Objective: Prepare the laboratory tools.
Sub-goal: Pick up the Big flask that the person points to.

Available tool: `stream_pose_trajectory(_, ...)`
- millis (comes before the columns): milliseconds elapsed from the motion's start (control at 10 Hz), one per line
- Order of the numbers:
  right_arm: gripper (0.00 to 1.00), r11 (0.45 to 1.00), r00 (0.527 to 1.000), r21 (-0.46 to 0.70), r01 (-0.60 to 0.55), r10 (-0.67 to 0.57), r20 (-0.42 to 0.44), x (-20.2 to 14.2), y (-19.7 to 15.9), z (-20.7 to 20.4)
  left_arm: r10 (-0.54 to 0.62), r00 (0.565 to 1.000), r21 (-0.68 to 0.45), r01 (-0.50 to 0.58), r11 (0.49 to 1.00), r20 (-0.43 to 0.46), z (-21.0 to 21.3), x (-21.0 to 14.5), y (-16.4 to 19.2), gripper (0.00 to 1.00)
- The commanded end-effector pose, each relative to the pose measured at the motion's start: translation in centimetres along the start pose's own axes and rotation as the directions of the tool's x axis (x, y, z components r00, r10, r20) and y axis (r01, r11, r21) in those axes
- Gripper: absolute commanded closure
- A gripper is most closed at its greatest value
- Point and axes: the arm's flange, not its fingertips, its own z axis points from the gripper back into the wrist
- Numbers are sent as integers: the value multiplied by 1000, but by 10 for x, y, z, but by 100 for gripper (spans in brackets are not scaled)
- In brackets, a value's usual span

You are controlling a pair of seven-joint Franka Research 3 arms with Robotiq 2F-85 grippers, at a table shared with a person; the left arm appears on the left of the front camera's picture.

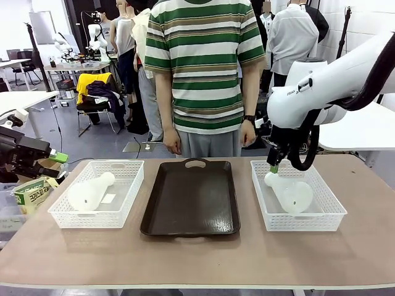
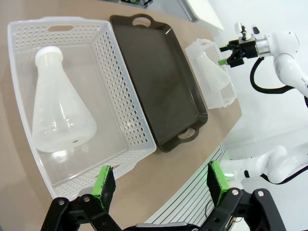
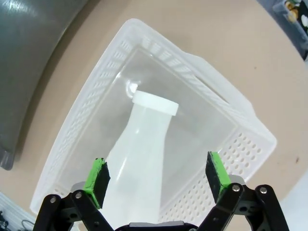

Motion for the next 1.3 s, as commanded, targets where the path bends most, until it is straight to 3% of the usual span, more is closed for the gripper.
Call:
stream_pose_trajectory(0,0,999,998,20,27,-26,-50,11,-2,-14,-7,1000,-16,7,1000,13,1,1,1,0)
stream_pose_trajectory(1200,0,997,992,26,77,-74,-98,27,1,-60,-7,1000,-16,7,1000,13,1,1,1,0)
